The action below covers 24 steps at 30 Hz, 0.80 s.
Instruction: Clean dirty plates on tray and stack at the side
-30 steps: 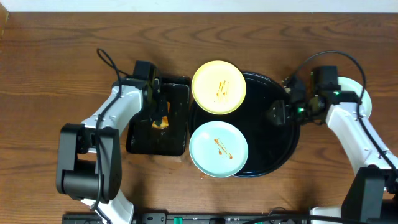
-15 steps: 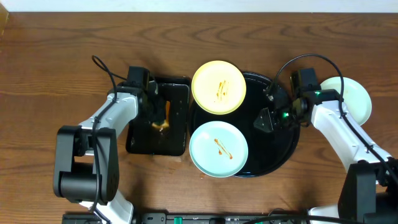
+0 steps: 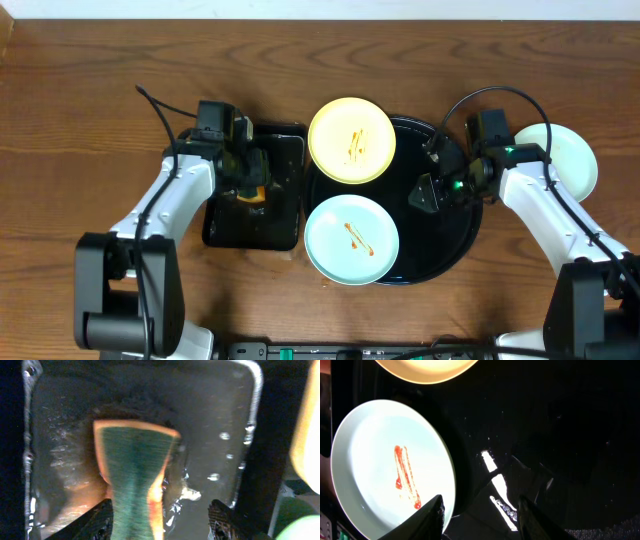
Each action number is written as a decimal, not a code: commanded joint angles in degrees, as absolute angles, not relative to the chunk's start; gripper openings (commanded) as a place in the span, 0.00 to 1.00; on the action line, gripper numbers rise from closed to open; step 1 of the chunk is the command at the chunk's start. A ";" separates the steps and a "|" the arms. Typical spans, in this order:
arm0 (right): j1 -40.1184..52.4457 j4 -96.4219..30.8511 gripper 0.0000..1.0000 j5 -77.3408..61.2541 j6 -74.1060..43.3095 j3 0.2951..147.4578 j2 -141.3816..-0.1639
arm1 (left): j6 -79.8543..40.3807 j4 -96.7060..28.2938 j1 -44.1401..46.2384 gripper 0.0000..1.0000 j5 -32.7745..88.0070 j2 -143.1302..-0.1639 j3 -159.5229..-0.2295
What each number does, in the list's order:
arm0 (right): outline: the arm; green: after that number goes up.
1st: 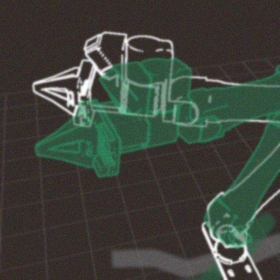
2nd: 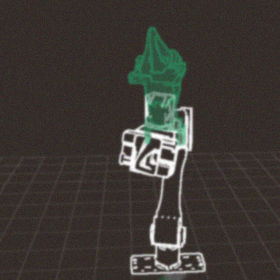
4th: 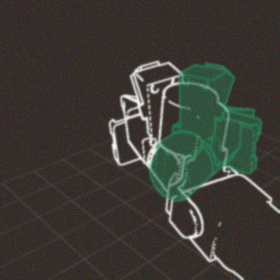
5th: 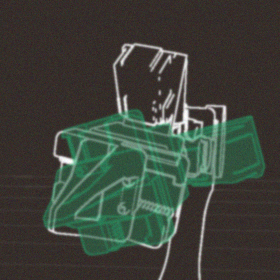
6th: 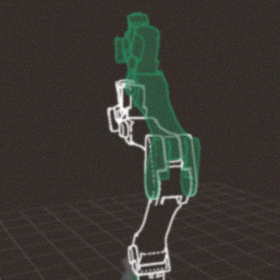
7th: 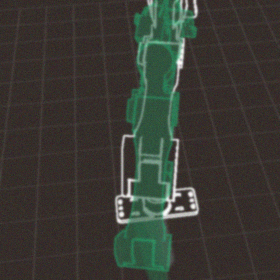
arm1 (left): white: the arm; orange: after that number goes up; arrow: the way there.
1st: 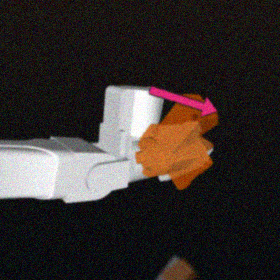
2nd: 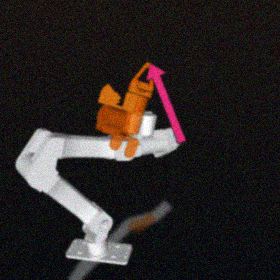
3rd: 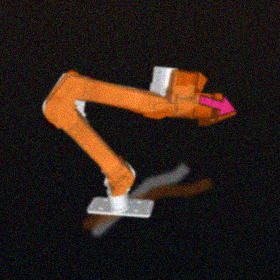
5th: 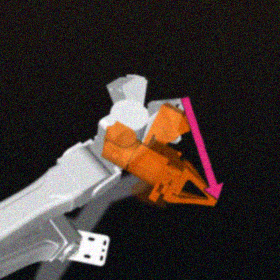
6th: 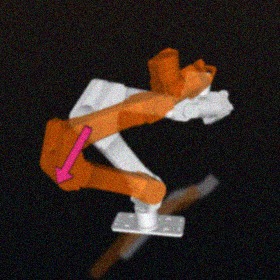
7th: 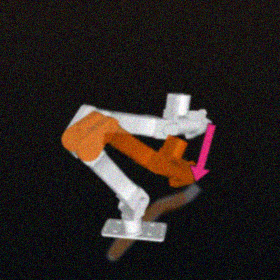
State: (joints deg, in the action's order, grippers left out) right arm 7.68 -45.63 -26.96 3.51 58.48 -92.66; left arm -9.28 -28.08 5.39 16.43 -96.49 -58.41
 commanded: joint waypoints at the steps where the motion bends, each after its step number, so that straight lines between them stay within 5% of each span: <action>1: 7.97 -45.67 0.45 -26.81 4.12 59.13 -93.03 | -8.62 -28.40 5.21 0.64 16.69 -96.47 -58.78; 15: 7.97 -45.69 0.44 -26.83 3.66 59.13 -93.03 | -8.64 -24.73 5.32 0.63 15.42 -103.15 -58.72; 16: 7.97 -45.69 0.44 -26.83 3.66 59.13 -93.03 | -8.64 -24.34 5.34 0.59 15.42 -103.77 -58.72; 20: 7.97 -45.89 0.41 -26.81 3.44 59.13 -93.03 | -8.64 -23.38 5.37 0.09 15.42 -104.16 -58.72; 24: 7.97 -47.81 0.40 -26.81 3.46 59.07 -93.03 | -8.67 -23.46 5.37 0.08 15.42 -104.14 -58.74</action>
